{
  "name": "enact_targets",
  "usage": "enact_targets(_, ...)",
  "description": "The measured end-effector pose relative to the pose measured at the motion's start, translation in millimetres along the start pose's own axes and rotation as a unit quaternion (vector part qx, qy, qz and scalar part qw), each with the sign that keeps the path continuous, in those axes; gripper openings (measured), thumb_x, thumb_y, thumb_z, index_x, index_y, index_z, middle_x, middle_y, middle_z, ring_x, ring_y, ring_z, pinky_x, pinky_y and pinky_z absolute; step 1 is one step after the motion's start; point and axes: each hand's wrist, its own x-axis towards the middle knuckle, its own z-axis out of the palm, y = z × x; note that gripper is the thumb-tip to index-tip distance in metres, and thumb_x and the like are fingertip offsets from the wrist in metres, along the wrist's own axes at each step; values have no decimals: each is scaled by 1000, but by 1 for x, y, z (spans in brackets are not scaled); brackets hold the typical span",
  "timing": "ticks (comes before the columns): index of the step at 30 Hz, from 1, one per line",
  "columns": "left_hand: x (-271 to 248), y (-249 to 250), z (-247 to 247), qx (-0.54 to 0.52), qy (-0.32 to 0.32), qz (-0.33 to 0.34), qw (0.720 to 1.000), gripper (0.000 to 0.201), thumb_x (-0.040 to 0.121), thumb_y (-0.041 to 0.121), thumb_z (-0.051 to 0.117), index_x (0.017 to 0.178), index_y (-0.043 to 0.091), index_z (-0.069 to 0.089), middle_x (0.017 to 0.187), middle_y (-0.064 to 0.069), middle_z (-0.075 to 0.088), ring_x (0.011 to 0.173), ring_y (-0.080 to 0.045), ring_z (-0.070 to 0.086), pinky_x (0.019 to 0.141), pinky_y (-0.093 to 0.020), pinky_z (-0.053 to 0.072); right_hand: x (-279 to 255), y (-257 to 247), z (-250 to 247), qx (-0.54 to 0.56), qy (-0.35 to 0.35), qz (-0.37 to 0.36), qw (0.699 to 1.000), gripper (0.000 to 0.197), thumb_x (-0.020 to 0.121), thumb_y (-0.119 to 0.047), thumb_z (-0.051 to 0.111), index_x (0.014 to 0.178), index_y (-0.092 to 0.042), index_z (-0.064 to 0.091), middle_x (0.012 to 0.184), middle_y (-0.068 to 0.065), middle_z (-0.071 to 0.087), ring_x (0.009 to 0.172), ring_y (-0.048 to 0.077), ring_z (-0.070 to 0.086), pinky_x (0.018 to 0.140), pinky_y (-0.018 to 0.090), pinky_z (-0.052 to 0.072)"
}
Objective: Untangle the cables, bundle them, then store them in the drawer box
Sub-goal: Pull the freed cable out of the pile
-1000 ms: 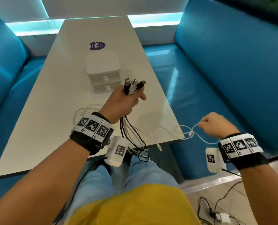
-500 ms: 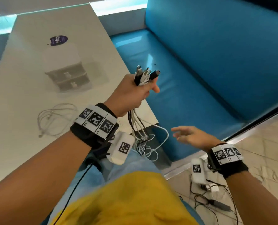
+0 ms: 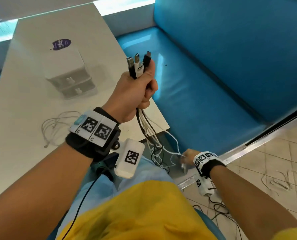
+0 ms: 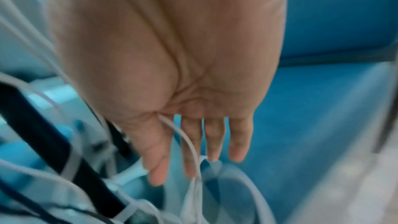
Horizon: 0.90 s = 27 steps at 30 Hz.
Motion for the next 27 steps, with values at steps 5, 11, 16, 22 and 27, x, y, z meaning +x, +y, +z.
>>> enact_targets(5, -5, 11, -19, -11, 1, 5, 1000, 51, 97, 49, 41, 62, 14, 56, 50, -1, 33, 40, -9, 19, 40, -21, 12, 33, 35, 39, -48, 37, 64, 996, 32, 96, -24, 45, 117, -10, 64, 120, 11, 64, 111, 29, 61, 90, 31, 48)
enact_targets(11, -4, 10, -17, 3, 10, 2, 1000, 49, 97, 48, 43, 65, 14, 56, 50, -1, 36, 41, -9, 19, 42, -22, 11, 33, 49, 45, -22, 79, 121, 989, 32, 88, -27, 66, 114, -10, 65, 115, 10, 67, 106, 26, 64, 79, 28, 48)
enact_targets(16, -1, -14, -5, 196, -36, 0, 980, 24, 91, 30, 63, 76, 14, 73, 64, -6, 57, 47, -9, 34, 43, -21, 23, 19, 28, 12, 67, 96, 35, 992, 25, 76, -27, 77, 58, -15, 65, 57, 0, 64, 66, 19, 66, 52, 21, 44)
enact_targets(22, 11, -65, 37, 312, -145, -31, 938, 20, 77, 35, 69, 60, 24, 64, 69, 2, 63, 69, -13, 58, 72, -36, 48, -53, -15, -64, 218, 91, -217, 947, 11, 73, -1, 78, 79, -9, 71, 78, 9, 72, 69, 11, 64, 72, 24, 50)
enact_targets(27, 17, -78, 42, 361, -183, -41, 914, 21, 84, 27, 69, 68, 18, 61, 64, -2, 60, 57, -13, 54, 56, -17, 42, -105, -33, -98, 389, 115, -311, 859, 14, 78, 8, 71, 84, -4, 67, 77, 8, 73, 69, 12, 67, 72, 22, 55)
